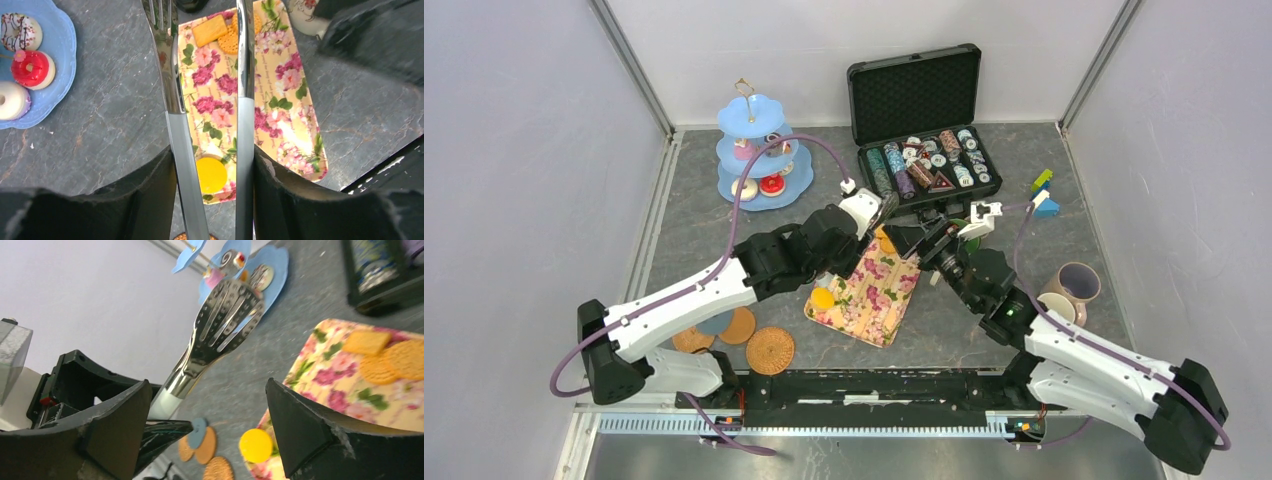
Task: Serve the afternoon tea
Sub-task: Pick up the clamp from the tray, then move the tray with dessert.
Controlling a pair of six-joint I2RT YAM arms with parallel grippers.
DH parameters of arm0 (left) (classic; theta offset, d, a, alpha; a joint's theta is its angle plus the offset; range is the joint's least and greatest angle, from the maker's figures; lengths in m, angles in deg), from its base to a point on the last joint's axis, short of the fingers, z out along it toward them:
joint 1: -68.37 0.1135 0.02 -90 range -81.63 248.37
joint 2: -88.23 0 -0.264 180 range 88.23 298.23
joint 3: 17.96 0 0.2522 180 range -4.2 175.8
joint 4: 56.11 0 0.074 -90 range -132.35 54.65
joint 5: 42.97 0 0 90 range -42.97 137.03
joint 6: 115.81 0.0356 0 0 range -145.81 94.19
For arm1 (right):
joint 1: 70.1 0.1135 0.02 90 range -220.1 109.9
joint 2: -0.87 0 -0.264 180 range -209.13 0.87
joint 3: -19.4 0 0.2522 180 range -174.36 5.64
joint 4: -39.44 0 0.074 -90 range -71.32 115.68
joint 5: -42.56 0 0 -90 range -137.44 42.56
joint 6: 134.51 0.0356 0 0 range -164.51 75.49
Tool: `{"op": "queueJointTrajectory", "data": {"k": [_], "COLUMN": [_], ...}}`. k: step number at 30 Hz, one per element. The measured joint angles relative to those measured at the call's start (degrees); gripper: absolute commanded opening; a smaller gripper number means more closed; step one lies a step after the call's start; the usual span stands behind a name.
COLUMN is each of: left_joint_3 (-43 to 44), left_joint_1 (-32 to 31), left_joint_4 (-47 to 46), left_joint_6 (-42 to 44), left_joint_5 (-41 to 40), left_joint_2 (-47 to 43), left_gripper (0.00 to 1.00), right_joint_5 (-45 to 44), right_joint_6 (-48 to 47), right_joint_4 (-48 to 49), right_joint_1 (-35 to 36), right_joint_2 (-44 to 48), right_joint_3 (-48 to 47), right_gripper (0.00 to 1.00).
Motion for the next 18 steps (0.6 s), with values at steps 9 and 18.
{"op": "queueJointTrajectory", "data": {"k": [9, 18], "left_joint_3": [2.2, 4.2], "left_joint_1": [2.6, 8.2], "left_joint_4": [12.3, 30.8], "left_joint_6": [-2.1, -12.6], "left_joint_5": [3.8, 12.9], "left_joint_2": [-0.8, -3.8], "left_gripper": [0.55, 0.52], "right_joint_5": [-12.0, -17.7], "right_joint_6": [-18.6, -39.5], "right_joint_4": [-8.4, -9.5], "right_joint_1": [-0.2, -1.6], "right_joint_2": [9.7, 10.3], "right_joint_3": [-0.5, -1.0], "right_gripper": [0.94, 0.94]}}
